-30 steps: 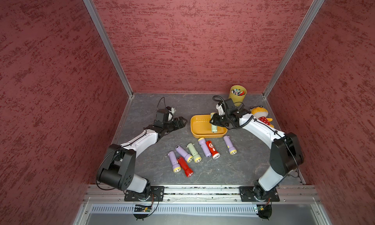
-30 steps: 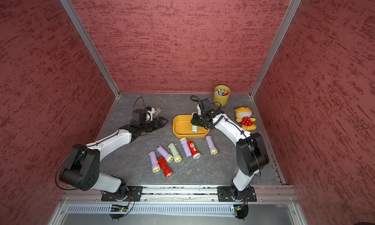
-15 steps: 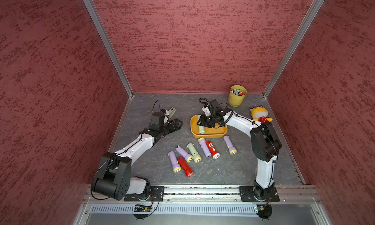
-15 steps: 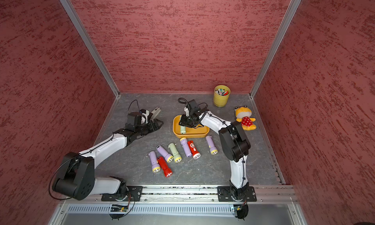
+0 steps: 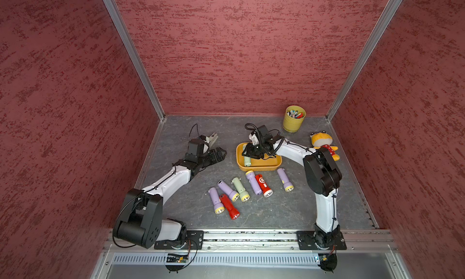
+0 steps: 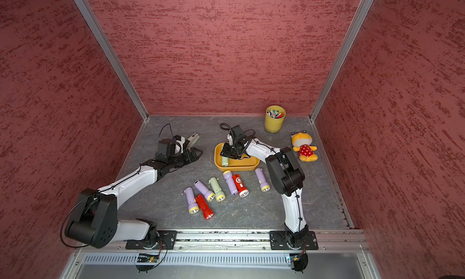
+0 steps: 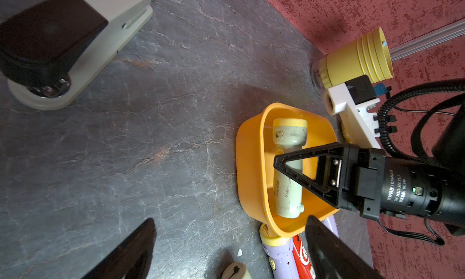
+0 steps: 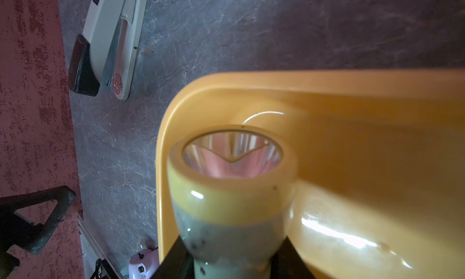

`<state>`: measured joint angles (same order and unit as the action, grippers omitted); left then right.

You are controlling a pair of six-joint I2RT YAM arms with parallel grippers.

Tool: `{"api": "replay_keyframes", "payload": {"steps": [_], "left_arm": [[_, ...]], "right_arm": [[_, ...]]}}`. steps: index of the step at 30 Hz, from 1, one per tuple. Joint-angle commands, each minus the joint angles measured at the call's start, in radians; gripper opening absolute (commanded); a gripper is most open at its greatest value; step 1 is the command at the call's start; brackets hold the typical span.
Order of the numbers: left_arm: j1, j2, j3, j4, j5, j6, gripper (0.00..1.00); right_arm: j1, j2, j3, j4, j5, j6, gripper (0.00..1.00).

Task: Put the flashlights into the storage boxes
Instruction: Place the flashlight at the storage box.

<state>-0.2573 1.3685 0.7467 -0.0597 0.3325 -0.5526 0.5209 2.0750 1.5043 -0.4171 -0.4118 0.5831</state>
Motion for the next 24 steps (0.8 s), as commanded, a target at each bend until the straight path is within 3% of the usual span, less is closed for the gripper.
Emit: {"api": "replay_keyframes", "payload": {"steps": [1,14,24], "left_arm": [[0.003,-0.009,-0.013,-0.002,-0.002,0.008,0.92],[-0.005,0.004,-0.009,-0.003,-0.006,0.011,0.92],[-0.013,0.010,-0.006,-0.001,-0.010,0.014,0.92]], "right_arm": [[0.001,0.022,0.048,0.037,-0.020,0.017,0.40],[0.001,0.098,0.090,0.046,-0.041,0.022,0.42],[0.001,0.103,0.083,0.056,-0.047,0.021,0.50]]}}
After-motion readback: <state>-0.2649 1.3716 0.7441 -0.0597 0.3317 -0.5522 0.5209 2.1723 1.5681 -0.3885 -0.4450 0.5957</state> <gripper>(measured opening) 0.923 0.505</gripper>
